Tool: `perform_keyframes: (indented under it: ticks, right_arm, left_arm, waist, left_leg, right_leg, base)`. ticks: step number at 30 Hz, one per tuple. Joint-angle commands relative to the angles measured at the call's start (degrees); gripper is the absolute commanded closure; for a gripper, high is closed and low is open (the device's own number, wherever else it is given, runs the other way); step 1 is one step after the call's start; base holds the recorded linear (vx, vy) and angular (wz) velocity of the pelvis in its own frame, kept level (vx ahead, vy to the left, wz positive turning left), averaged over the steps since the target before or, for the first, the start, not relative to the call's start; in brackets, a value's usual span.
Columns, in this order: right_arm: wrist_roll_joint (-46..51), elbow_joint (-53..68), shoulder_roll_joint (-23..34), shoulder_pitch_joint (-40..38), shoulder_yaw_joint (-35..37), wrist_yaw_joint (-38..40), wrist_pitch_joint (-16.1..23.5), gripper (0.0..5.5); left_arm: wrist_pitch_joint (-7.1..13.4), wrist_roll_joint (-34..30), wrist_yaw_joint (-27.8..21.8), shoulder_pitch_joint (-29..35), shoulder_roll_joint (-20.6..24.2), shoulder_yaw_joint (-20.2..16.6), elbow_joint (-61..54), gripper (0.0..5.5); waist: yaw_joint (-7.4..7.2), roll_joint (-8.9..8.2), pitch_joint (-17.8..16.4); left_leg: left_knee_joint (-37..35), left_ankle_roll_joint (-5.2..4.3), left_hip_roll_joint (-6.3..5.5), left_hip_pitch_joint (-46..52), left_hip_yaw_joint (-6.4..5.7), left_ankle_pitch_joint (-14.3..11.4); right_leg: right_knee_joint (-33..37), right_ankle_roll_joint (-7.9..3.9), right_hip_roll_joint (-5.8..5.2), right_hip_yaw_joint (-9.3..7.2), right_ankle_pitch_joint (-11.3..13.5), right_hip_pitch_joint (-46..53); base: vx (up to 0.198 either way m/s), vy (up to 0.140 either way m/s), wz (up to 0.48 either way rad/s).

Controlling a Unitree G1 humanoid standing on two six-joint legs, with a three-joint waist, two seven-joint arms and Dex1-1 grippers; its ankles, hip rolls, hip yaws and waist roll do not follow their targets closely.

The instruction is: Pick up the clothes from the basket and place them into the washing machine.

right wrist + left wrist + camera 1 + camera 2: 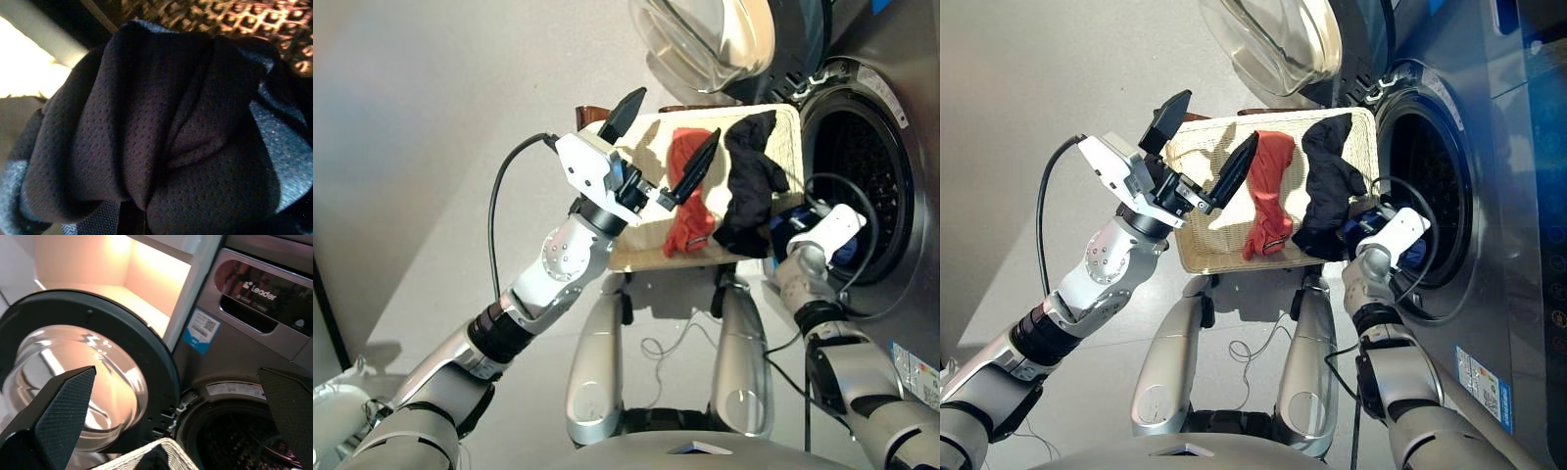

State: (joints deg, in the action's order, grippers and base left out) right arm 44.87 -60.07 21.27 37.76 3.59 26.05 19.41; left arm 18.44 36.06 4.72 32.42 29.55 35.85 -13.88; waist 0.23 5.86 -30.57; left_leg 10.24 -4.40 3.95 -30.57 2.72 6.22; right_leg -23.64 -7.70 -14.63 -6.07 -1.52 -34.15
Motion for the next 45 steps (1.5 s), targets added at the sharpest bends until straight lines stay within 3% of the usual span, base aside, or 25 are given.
perform_keyframes:
  ticks: [1,6,12,16,17,18,22,26,32,38,39,40,45]
  right_arm:
    - [8.6,3.1,4.0,1.9,5.9,2.8,7.5,5.5]
    - [15.6,2.0,7.4,3.7,8.2,-0.3,7.7,5.5]
    - [16.0,2.1,11.7,4.8,9.2,0.6,8.2,5.5]
    - [17.2,1.1,17.0,6.5,10.4,1.4,8.2,5.5]
    - [17.4,0.6,19.6,7.0,11.0,2.6,8.3,5.5]
    - [17.4,0.5,19.9,7.5,11.0,2.6,8.3,5.5]
    - [15.4,-0.7,24.6,8.4,11.2,6.6,8.1,5.5]
    - [15.3,-1.9,28.1,9.1,11.4,7.6,7.2,5.5]
    - [11.2,-0.1,31.8,8.6,12.3,10.3,8.5,5.5]
    - [9.0,-0.8,33.4,8.7,12.0,10.8,8.4,5.5]
    - [9.6,-1.2,33.4,8.8,11.8,10.0,8.3,3.69]
    - [11.5,-2.4,33.2,8.9,11.5,8.7,7.6,0.0]
    - [17.3,-6.8,31.8,8.9,10.2,2.8,5.0,0.0]
  left_arm:
    - [2.6,1.1,-0.2,0.5,-1.0,-0.8,-7.3,0.0]
    - [1.9,1.1,-0.5,-2.4,-0.6,-1.3,-7.2,0.0]
    - [1.4,4.0,-1.1,-6.0,-0.2,-2.7,-7.9,0.0]
    - [1.0,3.8,-1.1,-9.4,1.6,-4.2,-8.2,0.0]
    - [0.9,3.7,-0.7,-10.4,2.1,-4.1,-8.7,0.0]
    - [0.9,3.7,-0.7,-10.1,2.1,-4.2,-8.8,0.0]
    - [0.6,2.2,1.5,-10.6,2.8,-4.5,-9.2,0.0]
    - [0.5,1.7,2.7,-10.4,3.8,-4.2,-10.4,0.0]
    - [1.1,1.6,3.5,-9.6,5.6,-4.9,-10.6,0.0]
    - [1.4,1.6,3.2,-9.4,7.2,-4.9,-10.5,0.0]
    - [1.4,1.6,3.2,-9.4,7.4,-4.8,-10.4,0.0]
    - [1.3,1.9,3.0,-9.5,7.5,-4.5,-10.3,0.0]
    - [0.9,2.9,2.6,-9.4,7.2,-4.7,-10.4,0.0]
  waist:
    - [1.2,2.36,0.8]
    - [2.05,2.06,0.8]
    - [2.58,1.81,0.8]
    - [2.75,1.25,0.8]
    - [2.55,1.11,0.8]
    - [2.55,1.17,0.8]
    - [1.61,0.66,0.8]
    - [0.86,0.55,0.8]
    - [-0.18,0.74,0.8]
    - [-0.03,0.71,0.8]
    - [-0.02,0.67,0.8]
    - [-0.05,0.61,0.8]
    - [-0.13,0.23,0.8]
  left_leg:
    - [9.6,-2.95,1.2,-3.3,1.18,-6.8]
    - [12.9,-2.74,1.12,-6.8,0.33,-7.9]
    - [17.1,-2.72,1.47,-12.0,-0.37,-9.2]
    - [24.0,-2.39,2.16,-17.5,-1.43,-11.8]
    - [27.7,-2.35,2.37,-19.4,-1.68,-13.7]
    - [28.1,-2.28,2.34,-20.5,-1.74,-13.2]
    - [36.5,-2.34,3.47,-23.8,-2.39,-17.6]
    - [40.4,-2.56,4.06,-26.0,-2.48,-19.5]
    - [41.3,-2.69,4.33,-27.7,-2.19,-18.9]
    - [41.4,-2.47,4.36,-28.3,-2.22,-18.7]
    - [41.4,-2.43,4.41,-28.3,-2.16,-18.7]
    - [41.7,-2.5,4.48,-27.9,-2.07,-19.3]
    - [41.1,-2.46,4.45,-27.2,-1.69,-19.3]
  right_leg:
    - [3.2,-3.45,-1.2,3.13,1.6,-0.2]
    - [-0.4,-3.13,-1.18,3.17,0.3,-2.9]
    - [-5.1,-2.56,-0.78,3.81,-1.6,-8.1]
    - [-13.2,-1.54,-0.08,5.27,-5.0,-14.1]
    - [-17.1,-1.19,-0.18,5.54,-6.9,-16.1]
    - [-17.4,-1.11,-0.15,5.66,-6.4,-17.1]
    - [-26.6,-0.94,0.79,6.26,-11.2,-21.5]
    - [-31.0,-0.67,1.32,6.76,-13.3,-24.2]
    - [-32.2,-0.45,1.75,7.1,-12.9,-26.8]
    - [-32.0,-0.5,2.12,7.27,-12.7,-27.3]
    - [-32.0,-0.48,2.16,7.38,-12.7,-27.4]
    - [-32.2,-0.55,2.15,7.51,-13.2,-27.1]
    - [-31.2,-0.37,1.95,7.49,-12.8,-26.3]
  base:
    - [0.009,-0.003,0.212]
    - [0.003,0.002,0.137]
    - [-0.013,-0.003,0.151]
    - [0.0,0.0,0.0]
    - [-0.054,-0.005,0.025]
    - [0.0,0.0,0.0]
    - [-0.016,0.002,0.002]
    - [-0.019,-0.009,-0.006]
    - [-0.013,-0.003,-0.004]
    - [0.0,0.0,0.0]
    - [0.0,0.0,0.0]
    - [0.0,0.0,0.0]
    - [0.0,0.0,0.0]
